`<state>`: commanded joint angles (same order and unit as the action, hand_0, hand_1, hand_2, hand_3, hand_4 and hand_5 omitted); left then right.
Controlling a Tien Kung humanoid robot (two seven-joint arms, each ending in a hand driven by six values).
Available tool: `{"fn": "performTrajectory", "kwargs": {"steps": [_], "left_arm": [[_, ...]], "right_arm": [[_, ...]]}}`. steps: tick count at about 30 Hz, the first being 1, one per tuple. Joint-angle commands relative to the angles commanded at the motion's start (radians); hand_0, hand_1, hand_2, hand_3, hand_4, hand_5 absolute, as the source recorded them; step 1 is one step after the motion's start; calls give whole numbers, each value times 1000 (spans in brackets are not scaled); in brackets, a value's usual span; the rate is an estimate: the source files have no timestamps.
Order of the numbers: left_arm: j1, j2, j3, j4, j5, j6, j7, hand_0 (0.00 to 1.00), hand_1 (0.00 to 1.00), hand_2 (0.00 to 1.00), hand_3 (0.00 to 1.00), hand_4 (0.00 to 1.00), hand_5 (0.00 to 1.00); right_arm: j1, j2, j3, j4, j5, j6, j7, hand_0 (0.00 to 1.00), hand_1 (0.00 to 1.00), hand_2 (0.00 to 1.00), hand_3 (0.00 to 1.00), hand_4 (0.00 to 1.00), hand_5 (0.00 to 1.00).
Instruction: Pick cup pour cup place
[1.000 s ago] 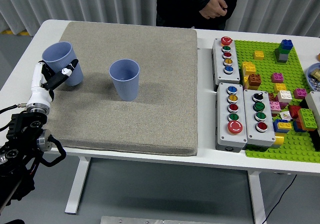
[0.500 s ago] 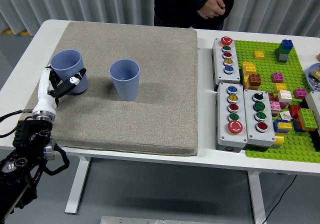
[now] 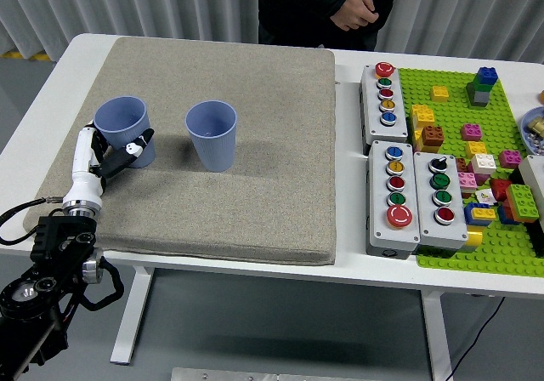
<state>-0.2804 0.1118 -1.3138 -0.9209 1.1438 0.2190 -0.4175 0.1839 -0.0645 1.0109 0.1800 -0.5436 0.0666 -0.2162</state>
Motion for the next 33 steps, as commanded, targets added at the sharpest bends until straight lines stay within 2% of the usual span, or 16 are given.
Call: {"fn": "performTrajectory", "kwargs": {"steps": [1, 6, 7, 12, 13, 17, 24, 33], "left_arm": [[0, 1, 0, 0, 3, -5, -1, 692, 684, 764, 701, 815, 161], [3, 2, -1, -2, 18, -22, 3, 692, 684, 764, 701, 815, 161], [5, 3, -3, -4, 28, -34, 7, 725, 734, 871, 875, 864, 206], [8, 4, -10, -15, 54, -60, 15, 725, 734, 871, 875, 864, 206], [7, 5, -11, -17, 66, -70, 22, 781, 796, 974, 991, 924, 294], [6, 7, -12, -23, 78, -86, 30, 781, 796, 974, 991, 924, 294], [6, 8, -21, -30, 84, -91, 34, 801, 817, 997, 998, 949, 307], [29, 28, -20, -73, 111, -116, 52, 823, 842, 998, 998, 946, 317]], "right_arm": [[0, 0, 0, 0, 0, 0, 0, 675, 679, 691, 644, 427, 164], [-3, 1, -1, 0, -3, 1, -1, 675, 679, 691, 644, 427, 164], [-4, 1, -1, 0, -4, 1, -1, 675, 679, 691, 644, 427, 164], [-6, 1, 0, 0, -6, 1, -1, 675, 679, 691, 644, 427, 164], [-5, 1, 1, 0, -8, 1, -2, 675, 679, 691, 644, 427, 164], [-5, 1, -1, 0, -4, 1, -1, 675, 679, 691, 644, 427, 164], [-4, 1, -1, 0, -2, 1, 0, 675, 678, 690, 643, 427, 165], [-1, 1, 2, 0, -4, 1, 0, 675, 679, 690, 644, 426, 164]]}}
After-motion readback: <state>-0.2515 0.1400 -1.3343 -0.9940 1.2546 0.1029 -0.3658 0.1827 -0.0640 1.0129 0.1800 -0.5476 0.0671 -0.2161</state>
